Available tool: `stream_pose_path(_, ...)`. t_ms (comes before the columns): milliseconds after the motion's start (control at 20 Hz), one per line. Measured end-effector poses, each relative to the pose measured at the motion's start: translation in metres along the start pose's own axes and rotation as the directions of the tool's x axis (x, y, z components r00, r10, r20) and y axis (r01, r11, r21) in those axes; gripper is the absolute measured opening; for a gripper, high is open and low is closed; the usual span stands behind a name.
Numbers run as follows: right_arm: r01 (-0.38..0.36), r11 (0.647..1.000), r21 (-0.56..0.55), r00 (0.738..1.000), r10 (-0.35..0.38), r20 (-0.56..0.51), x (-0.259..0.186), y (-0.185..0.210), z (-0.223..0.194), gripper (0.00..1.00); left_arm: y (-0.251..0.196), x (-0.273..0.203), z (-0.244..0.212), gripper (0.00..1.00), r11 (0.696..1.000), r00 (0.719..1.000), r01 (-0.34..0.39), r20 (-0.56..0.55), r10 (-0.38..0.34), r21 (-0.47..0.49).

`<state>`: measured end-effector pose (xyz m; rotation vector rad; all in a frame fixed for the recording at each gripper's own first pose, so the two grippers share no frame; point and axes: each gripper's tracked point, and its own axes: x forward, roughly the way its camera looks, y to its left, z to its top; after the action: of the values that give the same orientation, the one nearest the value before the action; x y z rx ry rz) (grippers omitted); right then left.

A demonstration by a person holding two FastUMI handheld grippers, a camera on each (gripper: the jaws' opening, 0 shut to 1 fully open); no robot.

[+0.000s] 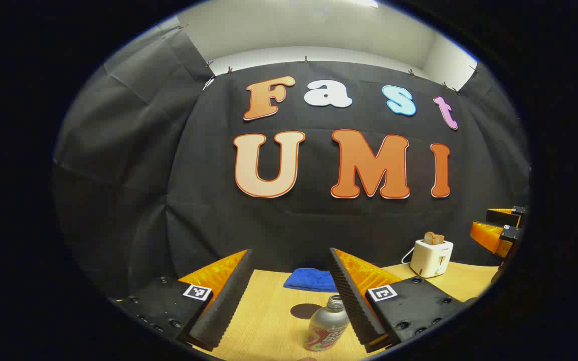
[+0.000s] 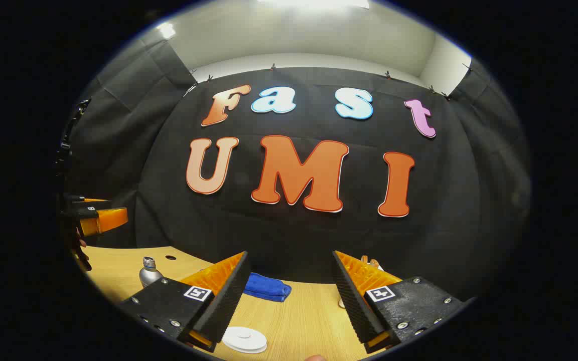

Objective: Open the teacup lid with one hand, grasp the water bottle and pour water into the teacup with the other hand; after pouring, place the water bottle on the coaster and then close the teacup lid.

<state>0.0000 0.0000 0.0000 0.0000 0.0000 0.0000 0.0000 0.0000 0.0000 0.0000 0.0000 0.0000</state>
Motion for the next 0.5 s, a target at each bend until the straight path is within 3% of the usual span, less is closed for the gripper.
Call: stream_pose_path(500, 0.0, 1.0, 0.026, 1.0, 0.0, -0.018, -0.002, -0.009, -0.006, 0.96, -0.012, 0.003, -0.007, 0.98, 0.999, 0.999, 0.034, -0.022, -0.034, 0.02)
